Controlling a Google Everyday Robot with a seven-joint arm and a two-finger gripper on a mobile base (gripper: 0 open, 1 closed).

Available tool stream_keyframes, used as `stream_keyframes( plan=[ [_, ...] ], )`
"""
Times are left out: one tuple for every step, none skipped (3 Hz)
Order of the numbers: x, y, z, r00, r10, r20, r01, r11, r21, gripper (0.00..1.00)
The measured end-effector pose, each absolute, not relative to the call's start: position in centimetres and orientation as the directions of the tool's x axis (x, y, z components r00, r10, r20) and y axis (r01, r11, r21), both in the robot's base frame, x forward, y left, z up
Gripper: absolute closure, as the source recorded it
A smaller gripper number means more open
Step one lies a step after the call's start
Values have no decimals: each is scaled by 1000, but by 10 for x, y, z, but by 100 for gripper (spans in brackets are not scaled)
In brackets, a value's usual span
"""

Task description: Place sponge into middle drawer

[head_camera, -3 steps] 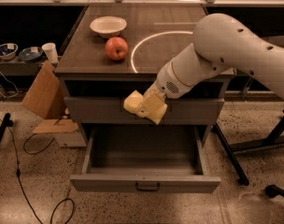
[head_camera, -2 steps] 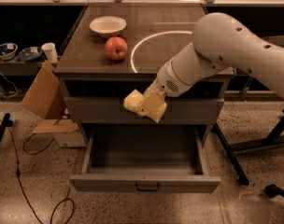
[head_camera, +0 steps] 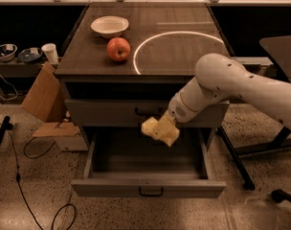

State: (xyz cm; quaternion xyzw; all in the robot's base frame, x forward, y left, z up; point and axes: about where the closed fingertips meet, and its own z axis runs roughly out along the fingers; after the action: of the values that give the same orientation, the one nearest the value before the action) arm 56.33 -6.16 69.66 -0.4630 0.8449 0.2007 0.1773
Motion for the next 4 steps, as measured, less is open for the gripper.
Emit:
stream_keyframes(
  plan=[
    [541,-90,638,-613,-676,-410,-788,564,248,100],
    [529,-98,608,-653,-652,-386,-756,589,285,100],
    [516,-101,561,-714,-580,-392,-699,620,356,100],
    [511,-104,515,-784,-457,-420,-616,657,434,100]
  ],
)
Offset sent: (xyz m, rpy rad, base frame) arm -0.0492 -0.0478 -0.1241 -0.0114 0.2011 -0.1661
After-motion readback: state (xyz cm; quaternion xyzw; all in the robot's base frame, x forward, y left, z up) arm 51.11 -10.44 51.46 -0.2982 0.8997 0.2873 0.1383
